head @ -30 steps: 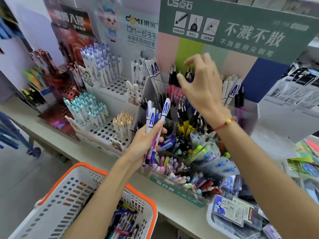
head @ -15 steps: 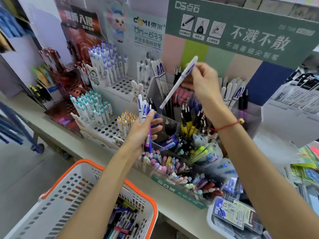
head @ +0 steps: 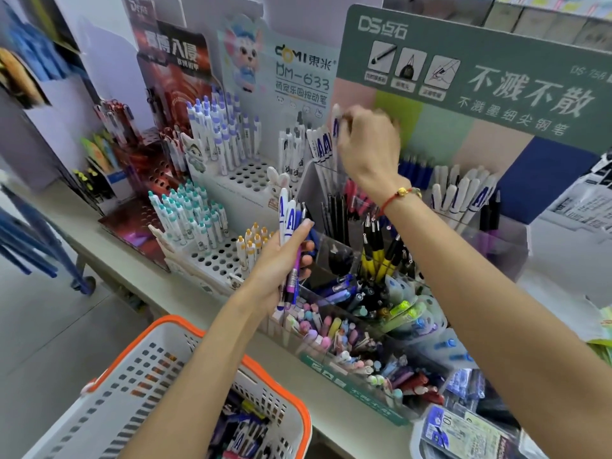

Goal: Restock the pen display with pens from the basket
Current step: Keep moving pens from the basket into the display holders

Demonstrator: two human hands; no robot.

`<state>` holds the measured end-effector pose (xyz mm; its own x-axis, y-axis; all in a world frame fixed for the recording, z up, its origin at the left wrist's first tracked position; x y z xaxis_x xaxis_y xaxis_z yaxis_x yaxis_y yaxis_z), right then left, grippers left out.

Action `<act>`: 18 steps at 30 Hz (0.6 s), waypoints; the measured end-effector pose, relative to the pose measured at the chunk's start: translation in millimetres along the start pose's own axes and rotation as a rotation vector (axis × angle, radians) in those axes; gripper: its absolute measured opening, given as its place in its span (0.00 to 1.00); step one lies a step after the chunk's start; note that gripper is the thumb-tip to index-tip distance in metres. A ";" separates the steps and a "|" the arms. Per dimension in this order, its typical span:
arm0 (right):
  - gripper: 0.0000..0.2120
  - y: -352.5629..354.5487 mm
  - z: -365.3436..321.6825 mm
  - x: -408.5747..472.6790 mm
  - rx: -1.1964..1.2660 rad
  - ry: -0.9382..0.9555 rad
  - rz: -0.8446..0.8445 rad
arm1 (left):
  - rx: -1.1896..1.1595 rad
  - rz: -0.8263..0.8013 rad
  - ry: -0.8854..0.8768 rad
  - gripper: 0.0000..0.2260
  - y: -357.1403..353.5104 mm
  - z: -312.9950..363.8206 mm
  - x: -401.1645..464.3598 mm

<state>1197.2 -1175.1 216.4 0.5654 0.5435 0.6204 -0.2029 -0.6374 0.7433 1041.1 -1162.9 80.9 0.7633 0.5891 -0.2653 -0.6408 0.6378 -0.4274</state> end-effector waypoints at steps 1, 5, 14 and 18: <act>0.13 -7.6 0.7 -1.9 -0.079 0.004 -0.130 | -0.001 -0.015 -0.005 0.12 -1.2 1.3 1.1; 0.10 -14.6 6.5 -7.3 -0.320 0.054 -0.355 | 0.029 -0.061 -0.028 0.13 -3.3 4.5 6.2; 0.18 11.2 -24.8 -48.0 -0.109 0.115 -0.555 | 0.198 -0.038 -0.194 0.09 -14.6 15.1 12.0; 0.17 4.1 -21.8 -52.8 0.024 0.034 -0.661 | 0.192 -0.056 -0.200 0.05 -20.8 16.4 15.1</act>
<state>1149.1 -1194.5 192.1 0.5388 0.8413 0.0430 0.1960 -0.1749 0.9649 1064.6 -1159.1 100.0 0.7784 0.6247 -0.0617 -0.6169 0.7429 -0.2598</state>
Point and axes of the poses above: each hand's wrist, its own x-axis towards the middle knuckle, its own y-axis out of the back of the hand, z = x × y, the point moved 5 cm from there along x, towards the middle knuckle, and after that the axes turned 4 degrees about -x, right-handed, at the moved point
